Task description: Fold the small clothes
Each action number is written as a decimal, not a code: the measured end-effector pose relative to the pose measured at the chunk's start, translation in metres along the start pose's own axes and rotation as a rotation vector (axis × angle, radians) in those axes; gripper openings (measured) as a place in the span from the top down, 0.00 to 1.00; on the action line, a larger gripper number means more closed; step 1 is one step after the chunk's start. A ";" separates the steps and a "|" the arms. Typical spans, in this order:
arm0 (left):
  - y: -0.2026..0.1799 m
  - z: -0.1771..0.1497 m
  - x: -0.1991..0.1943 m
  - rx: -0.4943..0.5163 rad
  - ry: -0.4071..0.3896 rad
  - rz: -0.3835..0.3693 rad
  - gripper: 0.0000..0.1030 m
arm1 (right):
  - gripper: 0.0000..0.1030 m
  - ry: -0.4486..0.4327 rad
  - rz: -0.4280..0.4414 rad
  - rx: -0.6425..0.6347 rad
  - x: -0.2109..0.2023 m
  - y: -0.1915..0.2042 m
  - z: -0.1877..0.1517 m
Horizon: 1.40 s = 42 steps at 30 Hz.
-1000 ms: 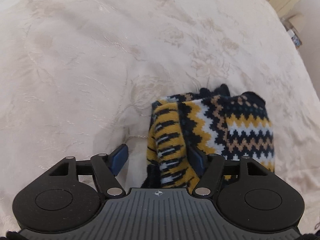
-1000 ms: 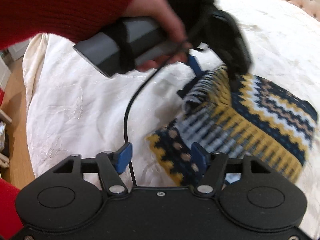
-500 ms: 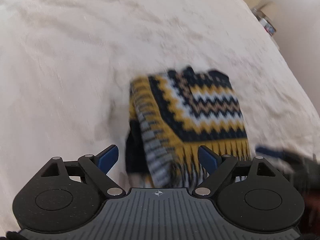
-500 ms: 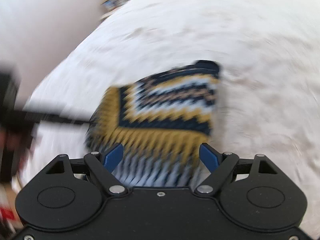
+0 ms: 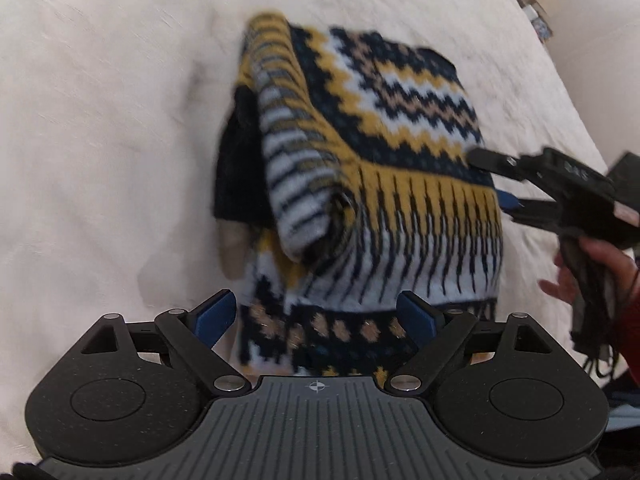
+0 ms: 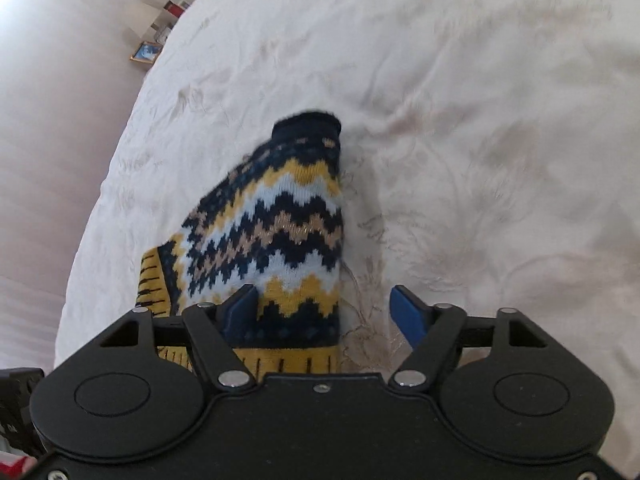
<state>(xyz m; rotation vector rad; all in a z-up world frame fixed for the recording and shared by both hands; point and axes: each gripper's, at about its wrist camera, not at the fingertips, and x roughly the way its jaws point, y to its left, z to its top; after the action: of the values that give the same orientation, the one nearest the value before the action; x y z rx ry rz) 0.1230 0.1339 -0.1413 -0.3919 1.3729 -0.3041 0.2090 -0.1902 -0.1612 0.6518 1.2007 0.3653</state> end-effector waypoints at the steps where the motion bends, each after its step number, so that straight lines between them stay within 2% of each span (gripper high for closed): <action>1: -0.001 0.000 0.004 0.002 0.009 -0.004 0.14 | 0.27 0.011 0.011 0.003 0.004 0.000 -0.001; 8: -0.003 0.007 0.023 -0.027 0.030 -0.036 0.08 | 0.27 0.088 0.077 -0.030 0.032 0.018 -0.004; 12: 0.000 0.013 0.030 -0.061 0.042 -0.080 0.04 | 0.28 0.110 0.071 -0.050 0.044 0.029 -0.003; 16: -0.003 0.017 0.031 -0.068 0.035 -0.205 0.06 | 0.43 0.131 0.051 -0.082 0.041 0.039 -0.001; 18: -0.011 0.018 0.032 -0.047 0.028 -0.231 0.06 | 0.50 0.130 0.040 -0.114 0.035 0.045 -0.001; 21: -0.027 0.015 0.031 0.003 0.025 -0.235 0.06 | 0.52 0.119 0.021 -0.154 0.022 0.054 -0.005; 24: -0.039 0.008 0.027 0.003 0.013 -0.252 0.06 | 0.53 0.110 0.011 -0.163 0.010 0.057 -0.011; 30: -0.072 -0.027 0.022 0.011 0.036 -0.283 0.06 | 0.53 0.124 -0.007 -0.178 -0.025 0.048 -0.035; 38: -0.143 -0.103 0.038 0.025 0.101 -0.288 0.06 | 0.52 0.174 -0.043 -0.193 -0.085 0.003 -0.084; 41: -0.169 -0.127 0.048 0.025 0.104 -0.255 0.06 | 0.51 0.189 -0.062 -0.232 -0.103 -0.011 -0.096; 42: -0.175 -0.133 0.051 0.022 0.093 -0.227 0.06 | 0.48 0.189 -0.071 -0.256 -0.107 -0.014 -0.099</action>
<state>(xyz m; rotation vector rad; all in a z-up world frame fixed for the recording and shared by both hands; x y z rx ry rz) 0.0043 -0.0573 -0.1292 -0.5221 1.4167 -0.5299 0.0790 -0.2366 -0.1127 0.3581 1.3262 0.5202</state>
